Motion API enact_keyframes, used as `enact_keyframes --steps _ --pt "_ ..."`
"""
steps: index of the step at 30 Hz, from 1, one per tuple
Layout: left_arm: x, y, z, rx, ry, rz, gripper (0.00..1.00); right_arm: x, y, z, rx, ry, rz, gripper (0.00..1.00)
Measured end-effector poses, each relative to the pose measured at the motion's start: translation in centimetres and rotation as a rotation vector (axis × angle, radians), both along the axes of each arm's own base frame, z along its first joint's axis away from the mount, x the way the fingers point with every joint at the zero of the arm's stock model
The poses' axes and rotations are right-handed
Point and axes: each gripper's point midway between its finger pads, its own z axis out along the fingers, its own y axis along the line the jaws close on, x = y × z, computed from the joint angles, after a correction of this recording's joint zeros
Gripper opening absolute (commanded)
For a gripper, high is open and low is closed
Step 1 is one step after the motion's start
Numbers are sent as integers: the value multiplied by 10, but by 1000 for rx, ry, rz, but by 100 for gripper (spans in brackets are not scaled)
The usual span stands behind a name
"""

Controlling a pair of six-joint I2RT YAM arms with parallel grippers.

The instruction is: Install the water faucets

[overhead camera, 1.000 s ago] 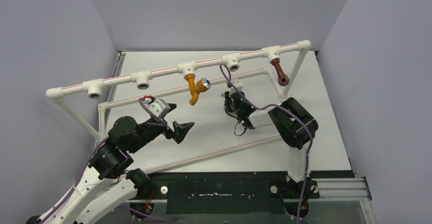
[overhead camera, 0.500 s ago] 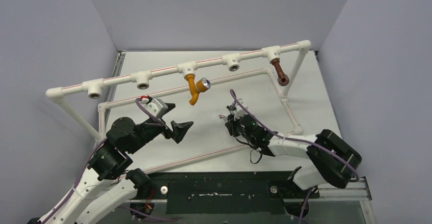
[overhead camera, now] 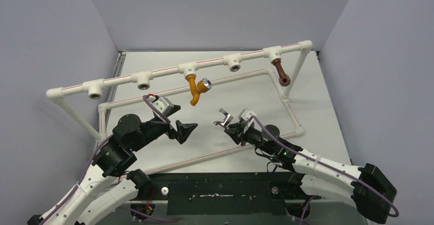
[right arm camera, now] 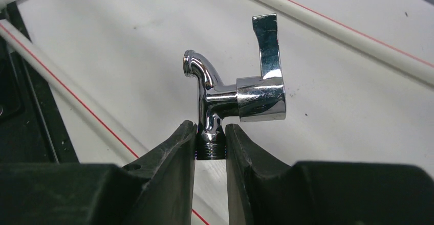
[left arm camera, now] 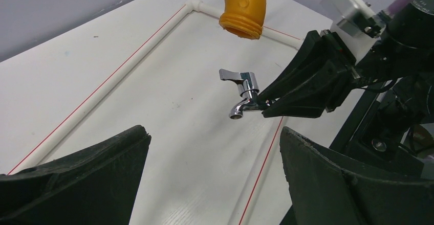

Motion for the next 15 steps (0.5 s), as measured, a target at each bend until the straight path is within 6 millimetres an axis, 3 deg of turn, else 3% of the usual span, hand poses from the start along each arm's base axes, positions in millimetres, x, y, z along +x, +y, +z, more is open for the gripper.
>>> enact_keyframes --steps 4,12,15 --pt "0 -4 -3 6 12 -17 97 -18 9 14 -14 -95 124 0" --pt "-7 -10 -5 -3 35 -65 97 -65 28 6 -148 -220 408 0" --pt "-15 -15 -6 -18 64 -109 97 -81 38 13 -203 -289 523 0"
